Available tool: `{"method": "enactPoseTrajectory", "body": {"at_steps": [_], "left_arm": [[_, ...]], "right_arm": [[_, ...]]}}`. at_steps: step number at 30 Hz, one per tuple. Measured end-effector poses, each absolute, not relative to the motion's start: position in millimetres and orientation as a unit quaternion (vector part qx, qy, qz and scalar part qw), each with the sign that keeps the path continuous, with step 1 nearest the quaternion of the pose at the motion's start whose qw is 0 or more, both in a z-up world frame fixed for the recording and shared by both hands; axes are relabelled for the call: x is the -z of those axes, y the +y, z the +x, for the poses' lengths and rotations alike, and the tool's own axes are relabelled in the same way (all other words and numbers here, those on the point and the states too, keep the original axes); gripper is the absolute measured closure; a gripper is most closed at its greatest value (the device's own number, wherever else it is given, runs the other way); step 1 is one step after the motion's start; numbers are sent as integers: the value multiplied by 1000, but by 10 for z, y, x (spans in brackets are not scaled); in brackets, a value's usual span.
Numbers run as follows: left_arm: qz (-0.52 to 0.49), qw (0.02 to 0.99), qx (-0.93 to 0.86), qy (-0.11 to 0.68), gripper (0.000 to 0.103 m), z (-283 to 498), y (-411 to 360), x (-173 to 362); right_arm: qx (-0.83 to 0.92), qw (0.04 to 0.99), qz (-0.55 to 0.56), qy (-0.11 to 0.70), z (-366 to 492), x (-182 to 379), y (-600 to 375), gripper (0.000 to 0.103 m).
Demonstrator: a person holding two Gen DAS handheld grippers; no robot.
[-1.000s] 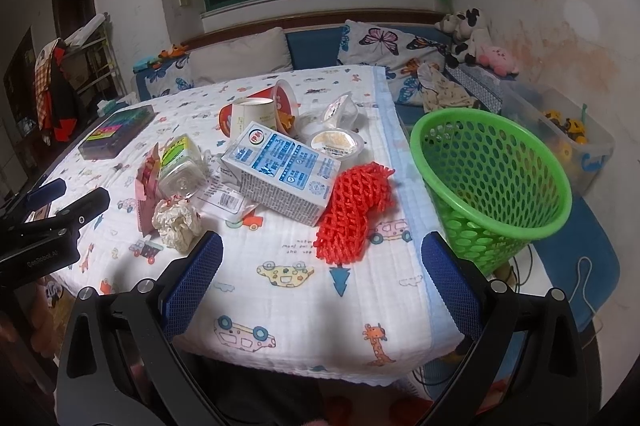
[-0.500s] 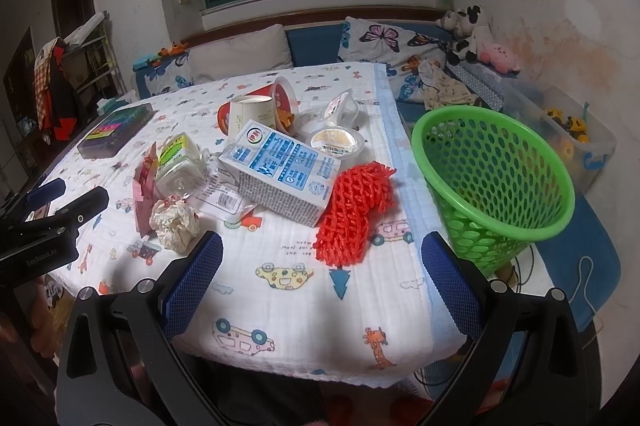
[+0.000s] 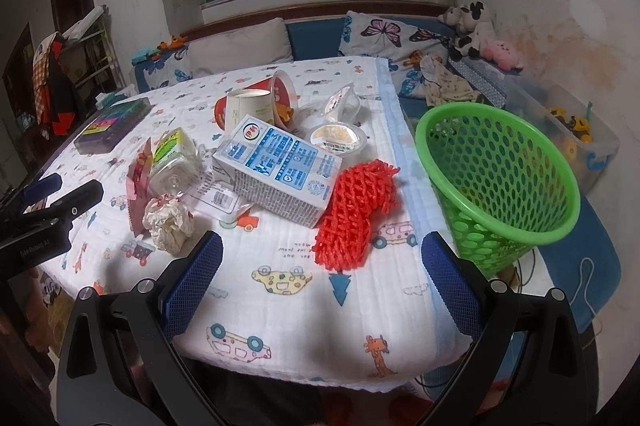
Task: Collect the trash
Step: 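Grasp the crumpled white tissue with the right tool while the left tool grasps the pink snack bag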
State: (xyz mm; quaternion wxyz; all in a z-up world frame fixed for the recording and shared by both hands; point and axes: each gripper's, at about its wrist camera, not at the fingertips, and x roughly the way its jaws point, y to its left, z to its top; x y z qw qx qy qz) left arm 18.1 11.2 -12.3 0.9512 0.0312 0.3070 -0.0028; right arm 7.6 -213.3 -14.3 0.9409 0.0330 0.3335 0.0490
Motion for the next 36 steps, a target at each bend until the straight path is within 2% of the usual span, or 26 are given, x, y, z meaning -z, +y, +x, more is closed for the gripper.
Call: {"method": "enactPoseTrajectory", "body": {"at_steps": [19, 36], "left_arm": [[19, 942, 3, 335, 6, 362, 340, 245], [-78, 918, 20, 389, 8, 868, 657, 383]], "right_arm": [[-63, 932, 33, 356, 303, 320, -2192, 4], [-142, 918, 12, 370, 430, 375, -1839, 4]]}}
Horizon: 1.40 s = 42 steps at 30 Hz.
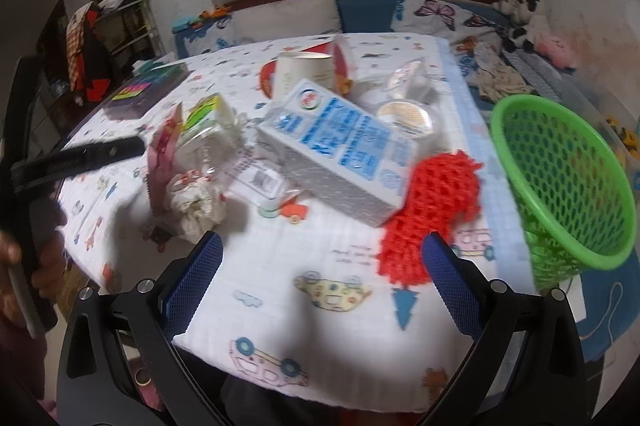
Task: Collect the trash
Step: 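Grasp the crumpled white tissue with the right tool while the left tool grasps the pink snack bag, then carry both items to the green basket and open both tools to drop them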
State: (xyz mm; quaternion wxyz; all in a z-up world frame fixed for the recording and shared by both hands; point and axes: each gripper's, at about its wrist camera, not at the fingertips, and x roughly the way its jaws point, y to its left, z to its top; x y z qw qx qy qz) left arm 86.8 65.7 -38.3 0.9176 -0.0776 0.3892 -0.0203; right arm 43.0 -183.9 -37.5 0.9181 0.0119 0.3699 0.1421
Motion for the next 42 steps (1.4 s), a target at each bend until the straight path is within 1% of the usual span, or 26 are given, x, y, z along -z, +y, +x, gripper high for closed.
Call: {"method": "enactPoseTrajectory", "body": {"at_steps": [2, 6, 10, 13, 14, 16, 18, 20, 24, 29, 31, 33, 36, 38, 39, 40, 42], "left_arm": [[-81, 916, 24, 392, 9, 944, 665, 382], [-96, 908, 36, 406, 30, 1111, 695, 415], [-113, 900, 47, 418, 35, 1218, 759, 489], [-118, 895, 63, 425, 42, 1255, 770, 529], [-120, 893, 68, 427, 46, 1261, 772, 545], [-132, 888, 82, 432, 50, 1280, 798, 582], [-138, 885, 96, 434, 56, 1298, 808, 603], [-141, 883, 108, 434, 60, 1302, 797, 616], [-139, 881, 133, 432, 75, 1314, 778, 608], [-141, 881, 143, 429, 85, 1262, 843, 597], [-149, 879, 146, 429, 88, 1243, 894, 597], [-156, 878, 149, 428, 95, 1218, 937, 593], [-157, 878, 151, 425, 96, 1181, 978, 579], [-158, 879, 151, 424, 96, 1154, 1000, 563], [-159, 879, 153, 423, 96, 1143, 1011, 551], [-160, 879, 154, 422, 96, 1130, 1018, 540], [-160, 880, 156, 419, 96, 1106, 1034, 495]], "right_arm": [[-149, 917, 10, 371, 451, 383, -1788, 4], [-166, 912, 5, 375, 492, 399, -1673, 4], [-185, 908, -7, 375, 509, 397, -1544, 5], [-198, 905, -14, 376, 534, 396, -1432, 5], [-203, 904, -17, 376, 545, 401, -1394, 5], [-213, 902, -21, 376, 555, 407, -1322, 7], [-221, 900, -27, 374, 565, 409, -1254, 7], [-227, 899, -31, 373, 589, 412, -1207, 8], [-240, 894, -37, 377, 653, 451, -1096, 13], [-248, 886, -39, 391, 759, 578, -955, 21], [-252, 883, -40, 393, 793, 606, -899, 26], [-255, 881, -40, 396, 826, 636, -860, 28], [-259, 877, -42, 402, 867, 693, -799, 38], [-261, 875, -38, 407, 886, 724, -788, 41], [-262, 874, -36, 407, 895, 728, -797, 46], [-265, 874, -32, 407, 896, 724, -809, 49], [-268, 873, -29, 406, 874, 702, -829, 52]]}}
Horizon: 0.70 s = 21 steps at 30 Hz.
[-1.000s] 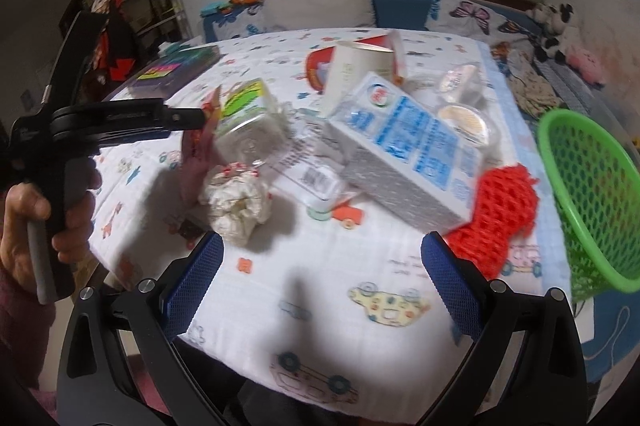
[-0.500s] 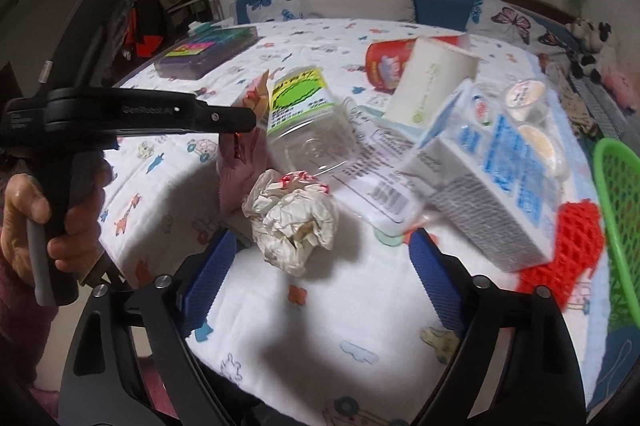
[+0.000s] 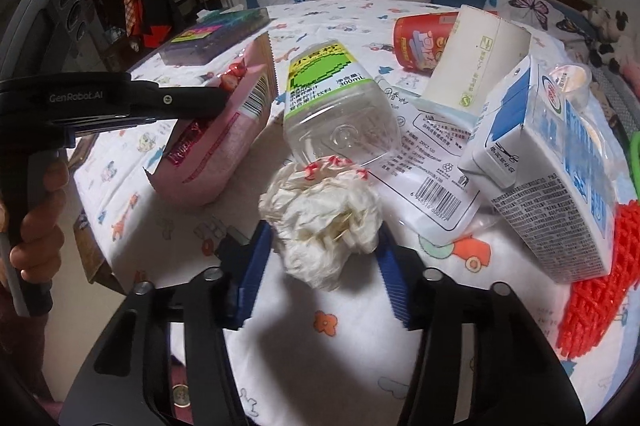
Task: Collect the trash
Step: 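Carry both items to the green basket and open both tools to drop them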
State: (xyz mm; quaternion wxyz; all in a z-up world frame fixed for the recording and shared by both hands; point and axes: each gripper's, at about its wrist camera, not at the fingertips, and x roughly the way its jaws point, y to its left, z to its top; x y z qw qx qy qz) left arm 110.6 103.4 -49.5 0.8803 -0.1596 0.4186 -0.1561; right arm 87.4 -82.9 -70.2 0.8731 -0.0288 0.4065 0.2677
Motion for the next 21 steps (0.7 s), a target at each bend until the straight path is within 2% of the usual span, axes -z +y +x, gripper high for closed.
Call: {"method": "enactPoseTrajectory", "body": {"at_steps": [11, 21], "left_arm": [[-147, 888, 185, 394, 97, 971, 939, 153], [-119, 884, 243, 382, 97, 1072, 433, -163]], "right_arm": [[-274, 879, 2, 390, 702, 480, -1097, 54], [-232, 907, 41, 349, 533, 160, -1720, 54]]}}
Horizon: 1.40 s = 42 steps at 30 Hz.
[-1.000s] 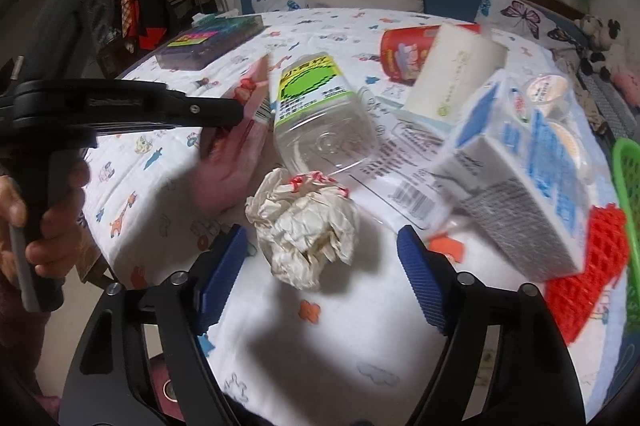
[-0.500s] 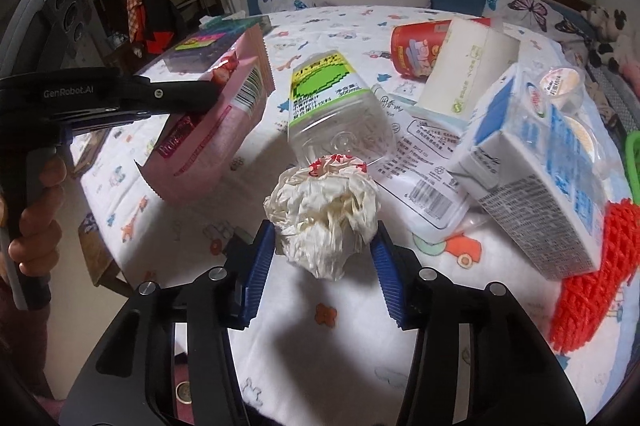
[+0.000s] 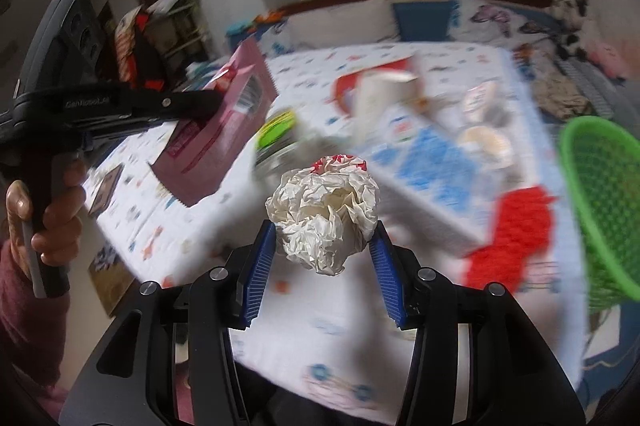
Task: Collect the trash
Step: 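Carry both items to the green basket and open both tools to drop them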
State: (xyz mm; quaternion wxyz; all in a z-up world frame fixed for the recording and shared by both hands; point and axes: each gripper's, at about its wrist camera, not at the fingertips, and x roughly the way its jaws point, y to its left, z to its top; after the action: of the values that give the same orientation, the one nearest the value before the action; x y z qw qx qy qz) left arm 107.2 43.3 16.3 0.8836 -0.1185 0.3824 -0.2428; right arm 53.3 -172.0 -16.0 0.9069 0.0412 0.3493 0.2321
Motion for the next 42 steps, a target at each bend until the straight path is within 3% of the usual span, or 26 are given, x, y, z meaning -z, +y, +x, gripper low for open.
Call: {"method": "enactPoseTrajectory", "body": {"at_steps": [9, 24, 26, 28, 31, 42], "left_arm": [[-80, 868, 308, 380, 97, 1312, -384, -397], [-50, 814, 409, 410, 97, 1880, -2006, -397], [-45, 808, 417, 414, 97, 1936, -2189, -365], [-39, 802, 425, 418, 97, 1975, -2369, -325], [-33, 794, 430, 428, 97, 2044, -2589, -233], [-18, 782, 425, 457, 96, 2170, -3044, 64]], "right_arm": [[-103, 937, 67, 327, 680, 103, -2682, 54], [39, 928, 101, 356, 994, 488, -4062, 52], [46, 926, 106, 360, 1013, 533, -4150, 50], [51, 925, 111, 360, 992, 556, -4221, 40], [60, 925, 112, 358, 956, 585, -4294, 36], [67, 925, 121, 354, 794, 625, -4361, 27]]}}
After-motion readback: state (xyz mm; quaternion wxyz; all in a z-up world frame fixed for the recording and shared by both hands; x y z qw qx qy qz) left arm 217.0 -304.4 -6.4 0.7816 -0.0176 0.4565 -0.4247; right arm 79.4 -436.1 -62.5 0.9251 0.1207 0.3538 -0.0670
